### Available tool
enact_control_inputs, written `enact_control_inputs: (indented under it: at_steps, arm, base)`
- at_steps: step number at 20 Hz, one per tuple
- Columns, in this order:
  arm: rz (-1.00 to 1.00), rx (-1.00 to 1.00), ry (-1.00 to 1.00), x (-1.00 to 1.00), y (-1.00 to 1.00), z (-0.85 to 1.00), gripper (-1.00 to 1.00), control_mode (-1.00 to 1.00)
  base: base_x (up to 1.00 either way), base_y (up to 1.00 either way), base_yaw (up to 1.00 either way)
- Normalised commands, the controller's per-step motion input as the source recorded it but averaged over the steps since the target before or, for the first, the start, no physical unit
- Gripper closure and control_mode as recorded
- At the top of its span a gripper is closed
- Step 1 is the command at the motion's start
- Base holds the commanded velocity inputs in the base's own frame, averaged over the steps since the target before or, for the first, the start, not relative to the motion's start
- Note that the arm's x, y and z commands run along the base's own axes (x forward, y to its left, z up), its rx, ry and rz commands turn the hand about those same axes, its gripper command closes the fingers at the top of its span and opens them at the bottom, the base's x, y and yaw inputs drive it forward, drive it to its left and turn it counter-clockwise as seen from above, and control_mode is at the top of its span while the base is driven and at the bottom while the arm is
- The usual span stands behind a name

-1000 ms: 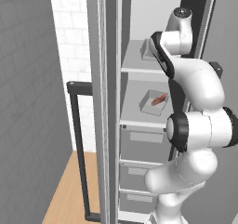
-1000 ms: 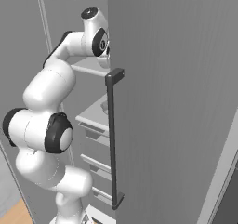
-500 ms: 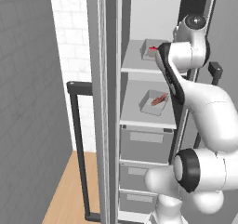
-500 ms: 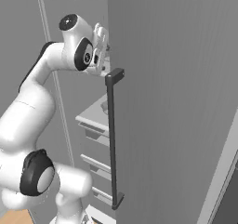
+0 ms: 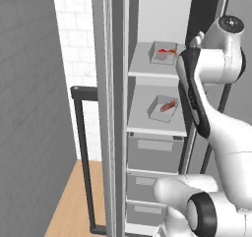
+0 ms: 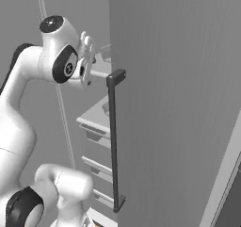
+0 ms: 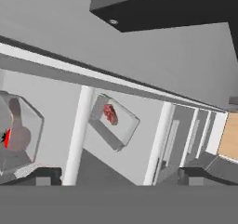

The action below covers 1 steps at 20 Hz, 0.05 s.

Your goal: Take the meat container that has the steak and place it on the second highest rack of the freezer. Then take the vegetable container that has the tomato and carrot and place it on the highest rack of the freezer.

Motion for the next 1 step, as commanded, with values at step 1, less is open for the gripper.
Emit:
enact_control_inputs:
  at_steps: [1]
  arm:
    - [0.03, 0.13, 0.05, -1.00, 0.13, -0.06, -1.00, -1.00]
  base:
    - [0.00, 0.00, 0.00]
